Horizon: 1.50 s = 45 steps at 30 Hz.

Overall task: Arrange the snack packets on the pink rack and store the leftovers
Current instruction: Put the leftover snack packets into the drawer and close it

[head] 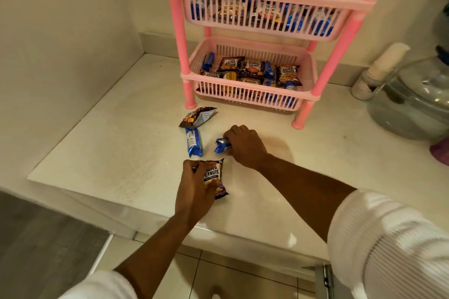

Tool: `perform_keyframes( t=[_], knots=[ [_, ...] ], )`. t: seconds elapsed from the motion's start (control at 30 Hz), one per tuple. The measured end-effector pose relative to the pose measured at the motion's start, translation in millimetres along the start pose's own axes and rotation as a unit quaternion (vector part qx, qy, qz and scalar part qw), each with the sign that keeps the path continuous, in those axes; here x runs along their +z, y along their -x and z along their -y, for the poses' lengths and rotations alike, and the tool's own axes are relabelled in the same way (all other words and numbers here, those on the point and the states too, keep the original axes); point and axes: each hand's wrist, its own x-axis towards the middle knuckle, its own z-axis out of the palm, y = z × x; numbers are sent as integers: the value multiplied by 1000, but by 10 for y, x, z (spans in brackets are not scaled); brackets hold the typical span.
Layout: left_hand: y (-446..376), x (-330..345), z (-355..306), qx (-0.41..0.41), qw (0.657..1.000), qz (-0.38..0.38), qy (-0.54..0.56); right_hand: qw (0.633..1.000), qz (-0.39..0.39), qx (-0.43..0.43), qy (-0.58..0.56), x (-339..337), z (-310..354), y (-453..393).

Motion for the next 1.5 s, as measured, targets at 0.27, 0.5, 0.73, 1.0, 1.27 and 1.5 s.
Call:
perform_keyframes(
  t=[0.27, 0.5, 0.73, 1.0, 1.27, 1.5],
  knots=[
    [516, 195, -728, 1, 999, -37, 39, 960, -82, 100, -250, -350, -305, 1087],
    [1285, 673, -1614, 35, 991, -13, 128, 885, -89, 197, -413, -670, -816, 2376],
    [2177, 1405, -2210, 110, 974, 67, 188, 601, -18, 344, -721, -902, -1241, 3885],
    [2868, 2081, -2577, 187, 958, 171, 133, 537, 30, 398, -743, -717, -1617, 5386],
    [2996, 2723, -2435, 71, 933, 352, -38, 636, 159, 547, -520, 101, -1729, 5791],
    [2906, 3180, -2326, -14, 900, 428, -74, 733, 272, 507, -364, 637, -1767, 5727]
  ],
)
